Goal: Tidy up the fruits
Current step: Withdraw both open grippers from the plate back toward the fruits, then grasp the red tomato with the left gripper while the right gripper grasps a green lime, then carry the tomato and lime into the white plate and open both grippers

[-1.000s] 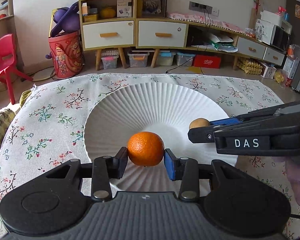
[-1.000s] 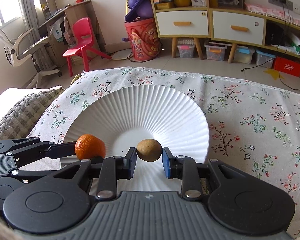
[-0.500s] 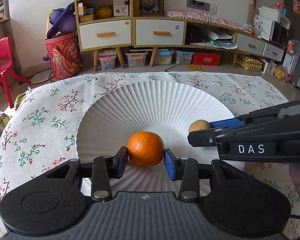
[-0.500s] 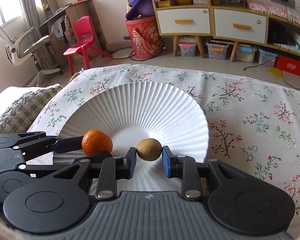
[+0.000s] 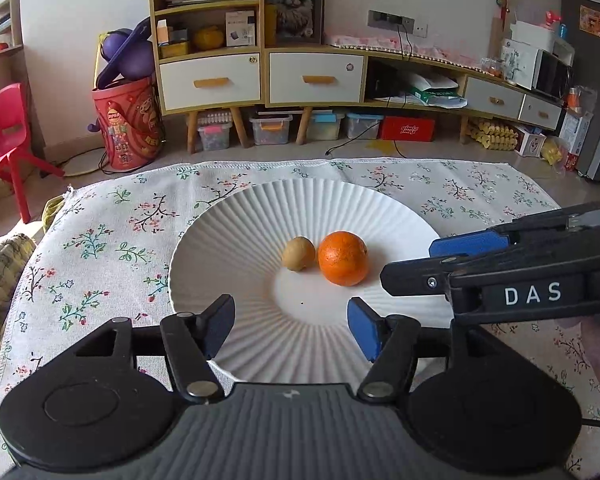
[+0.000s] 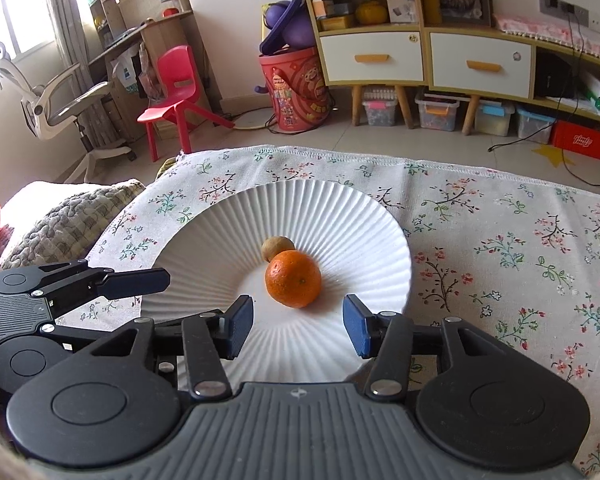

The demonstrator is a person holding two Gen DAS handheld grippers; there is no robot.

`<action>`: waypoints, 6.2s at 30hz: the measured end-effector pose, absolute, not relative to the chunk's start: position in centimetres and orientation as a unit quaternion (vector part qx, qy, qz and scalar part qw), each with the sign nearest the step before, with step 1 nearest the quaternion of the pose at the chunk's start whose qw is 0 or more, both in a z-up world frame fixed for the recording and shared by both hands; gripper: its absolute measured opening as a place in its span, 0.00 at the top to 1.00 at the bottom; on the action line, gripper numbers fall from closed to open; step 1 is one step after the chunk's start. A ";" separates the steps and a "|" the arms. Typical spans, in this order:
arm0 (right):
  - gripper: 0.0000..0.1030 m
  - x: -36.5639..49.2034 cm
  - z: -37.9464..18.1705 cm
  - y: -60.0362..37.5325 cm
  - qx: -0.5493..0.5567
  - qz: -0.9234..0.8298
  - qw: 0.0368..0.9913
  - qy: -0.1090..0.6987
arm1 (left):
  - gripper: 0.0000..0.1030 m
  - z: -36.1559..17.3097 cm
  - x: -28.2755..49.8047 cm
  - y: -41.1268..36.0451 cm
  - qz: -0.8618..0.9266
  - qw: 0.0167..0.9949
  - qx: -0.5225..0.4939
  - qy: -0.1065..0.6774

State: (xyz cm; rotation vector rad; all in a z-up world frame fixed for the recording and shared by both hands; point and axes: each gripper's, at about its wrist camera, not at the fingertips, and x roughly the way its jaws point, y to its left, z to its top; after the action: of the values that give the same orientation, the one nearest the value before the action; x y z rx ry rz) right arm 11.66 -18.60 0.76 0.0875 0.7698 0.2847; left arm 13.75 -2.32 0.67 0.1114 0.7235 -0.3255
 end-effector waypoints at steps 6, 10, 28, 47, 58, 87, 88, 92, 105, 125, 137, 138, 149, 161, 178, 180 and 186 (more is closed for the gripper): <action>0.41 10.2 1.6 -18.8 0.037 0.131 0.923 0.360 | 0.38 1.3 12.2 -1.5 -0.157 0.923 0.055 0.346; 0.32 9.2 2.0 -18.8 0.028 0.126 0.928 0.350 | 0.33 1.7 11.2 -1.0 -0.158 0.923 0.053 0.346; 0.05 4.9 0.7 -18.8 -0.030 0.127 0.932 0.337 | 0.11 0.4 6.9 2.3 -0.151 0.922 0.034 0.354; 0.02 2.0 -2.9 -16.7 -0.106 0.135 0.912 0.372 | 0.11 -4.1 4.0 4.1 -0.124 0.914 0.097 0.375; 0.00 1.6 -4.8 -16.3 -0.109 0.140 0.909 0.377 | 0.10 -5.4 3.9 4.6 -0.127 0.923 0.075 0.355; 0.44 2.1 -4.0 -15.4 -0.102 0.165 0.909 0.369 | 0.58 -4.8 4.4 4.2 -0.151 0.928 0.050 0.336; 0.47 2.2 -4.0 -15.4 -0.101 0.166 0.909 0.370 | 0.59 -4.8 4.4 4.2 -0.152 0.928 0.049 0.336; 0.55 2.4 -4.0 -15.3 -0.095 0.168 0.908 0.371 | 0.65 -4.7 4.5 4.2 -0.155 0.929 0.045 0.334; 0.69 2.7 -3.8 -15.4 -0.085 0.167 0.908 0.373 | 0.78 -4.4 4.6 3.9 -0.163 0.927 0.042 0.335; 0.70 3.6 -2.5 -16.2 -0.060 0.157 0.913 0.372 | 0.79 -2.6 5.0 3.8 -0.163 0.923 0.022 0.347; 0.70 5.1 -0.1 -16.6 -0.043 0.143 0.928 0.341 | 0.79 -0.5 6.5 3.2 -0.156 0.928 0.006 0.338; 0.70 5.3 0.1 -16.5 -0.043 0.142 0.929 0.339 | 0.79 -0.4 6.7 3.1 -0.156 0.929 0.006 0.337; 0.70 7.6 0.6 -16.6 -0.045 0.126 0.936 0.327 | 0.79 0.4 9.4 1.9 -0.157 0.932 0.009 0.326; 0.70 9.9 -0.3 -16.7 -0.057 0.114 0.935 0.331 | 0.79 -0.5 13.6 1.0 -0.148 0.933 0.011 0.328; 0.70 11.8 -1.3 -17.3 -0.069 0.117 0.932 0.336 | 0.79 -1.7 16.2 -0.2 -0.165 0.929 0.031 0.331; 0.70 11.9 -1.4 -17.2 -0.074 0.120 0.932 0.334 | 0.79 -1.8 16.3 -0.5 -0.170 0.927 0.034 0.333; 0.70 12.1 -1.5 -17.1 -0.086 0.124 0.932 0.328 | 0.79 -2.3 16.3 -1.6 -0.192 0.919 0.044 0.341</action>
State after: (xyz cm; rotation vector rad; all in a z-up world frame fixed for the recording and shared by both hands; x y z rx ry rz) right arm 12.07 -17.14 -1.54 -0.1765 0.6719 0.2533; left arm 16.34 -1.65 -2.26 0.0910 0.7004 -0.3938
